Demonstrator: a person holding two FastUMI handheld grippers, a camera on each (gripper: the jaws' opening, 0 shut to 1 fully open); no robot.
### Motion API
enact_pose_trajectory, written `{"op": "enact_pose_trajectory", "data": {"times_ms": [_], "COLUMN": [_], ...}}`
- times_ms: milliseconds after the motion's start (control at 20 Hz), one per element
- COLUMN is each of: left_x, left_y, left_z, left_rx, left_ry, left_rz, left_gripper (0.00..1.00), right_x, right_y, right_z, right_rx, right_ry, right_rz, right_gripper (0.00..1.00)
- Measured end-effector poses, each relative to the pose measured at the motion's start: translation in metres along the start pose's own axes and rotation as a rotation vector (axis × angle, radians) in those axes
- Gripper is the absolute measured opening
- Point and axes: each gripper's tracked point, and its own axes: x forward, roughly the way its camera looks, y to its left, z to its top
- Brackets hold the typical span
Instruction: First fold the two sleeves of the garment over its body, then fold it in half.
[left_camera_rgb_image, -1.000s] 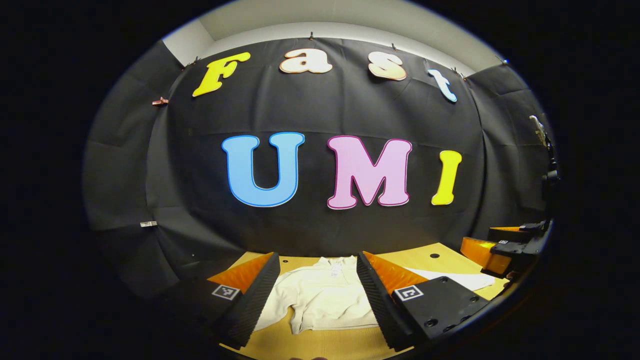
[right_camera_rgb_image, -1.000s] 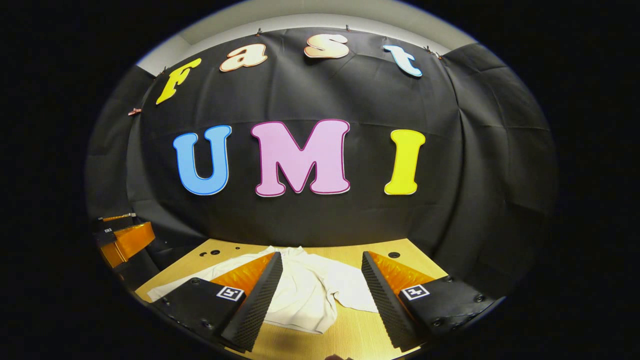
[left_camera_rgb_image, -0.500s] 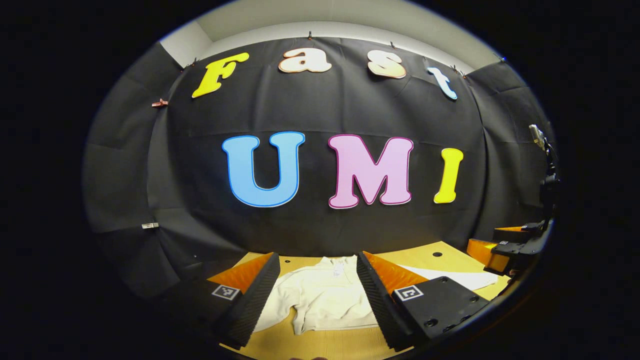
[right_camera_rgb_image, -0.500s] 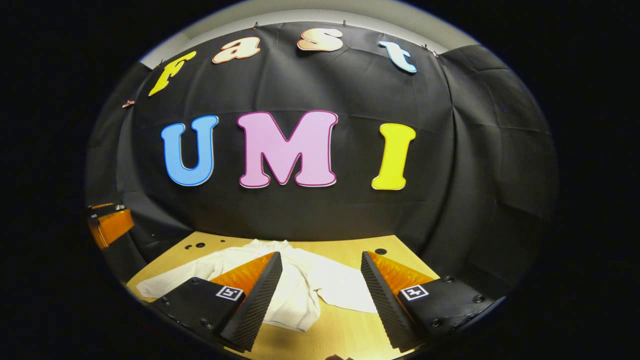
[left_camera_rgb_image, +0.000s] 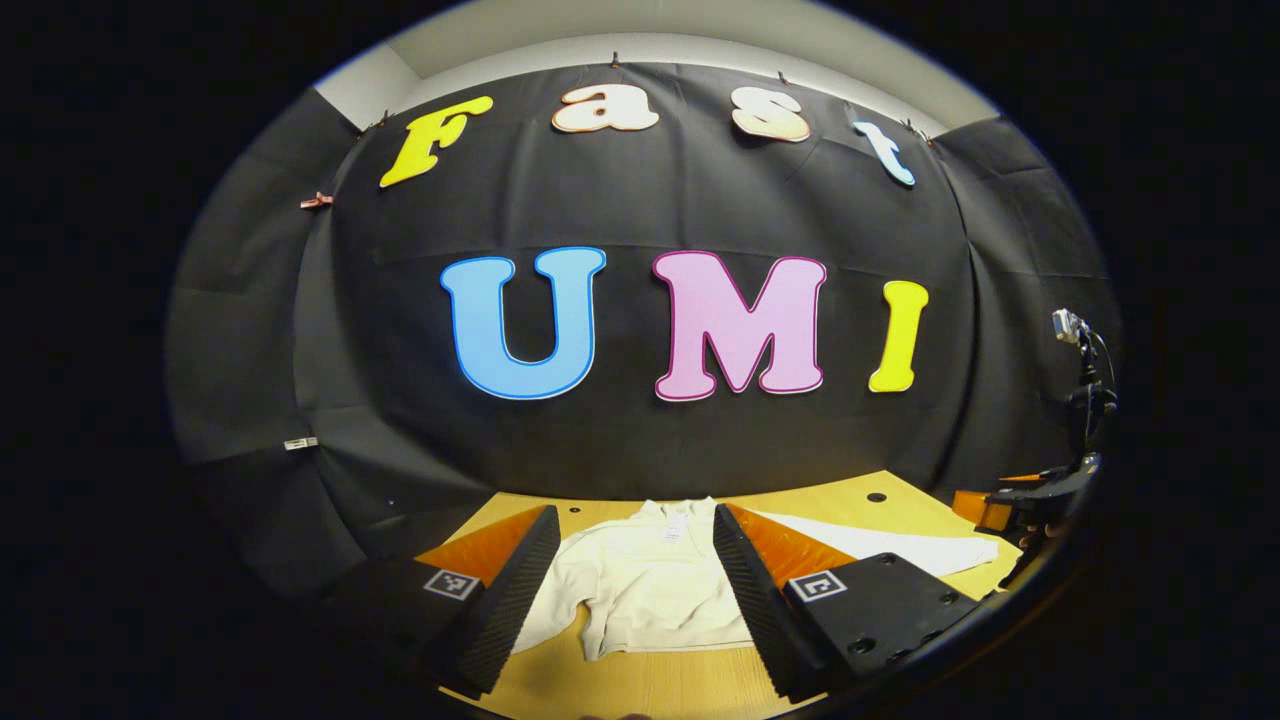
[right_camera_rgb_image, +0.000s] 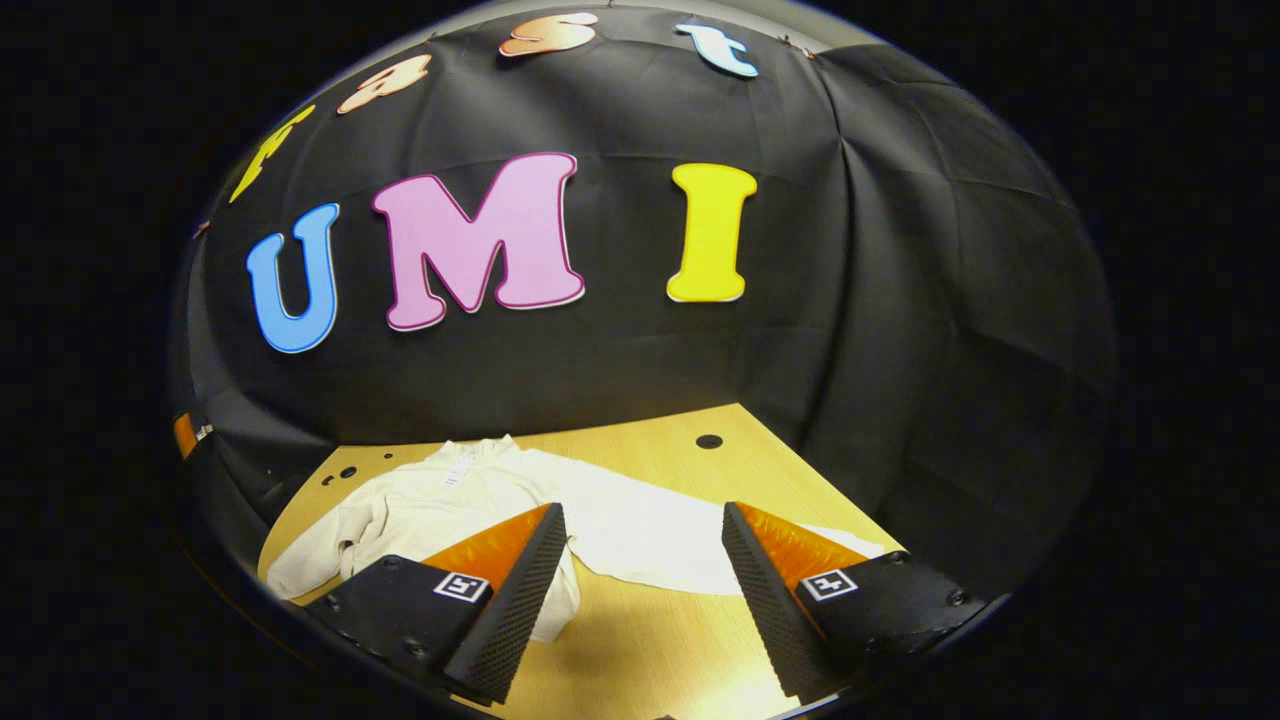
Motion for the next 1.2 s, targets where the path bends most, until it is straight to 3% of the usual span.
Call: {"op": "enact_pose_trajectory", "data": {"times_ms": [450, 650, 1000, 1200], "left_x": [0.010, 0.021, 0.034, 0.043], "left_y": [0.003, 0.006, 0.015, 0.021], "left_z": [-0.017, -0.022, -0.045, -0.052], "left_rx": [0.007, 0.032, 0.018, 0.049], "left_ry": [0.057, 0.077, 0.157, 0.187], "left_rz": [0.040, 0.054, 0.117, 0.134], "left_gripper": [0.96, 0.96, 0.96, 0.95], "right_x": [0.050, 0.073, 0.099, 0.116], "right_y": [-0.101, -0.136, -0.209, -0.241], "right_z": [-0.043, -0.068, -0.122, -0.155], "right_rx": [0.046, 0.114, 0.102, 0.215], "right_ry": [0.133, 0.203, 0.344, 0.426], "right_rz": [-0.199, -0.247, -0.363, -0.429], "right_gripper": [0.96, 0.97, 0.98, 0.98]}}
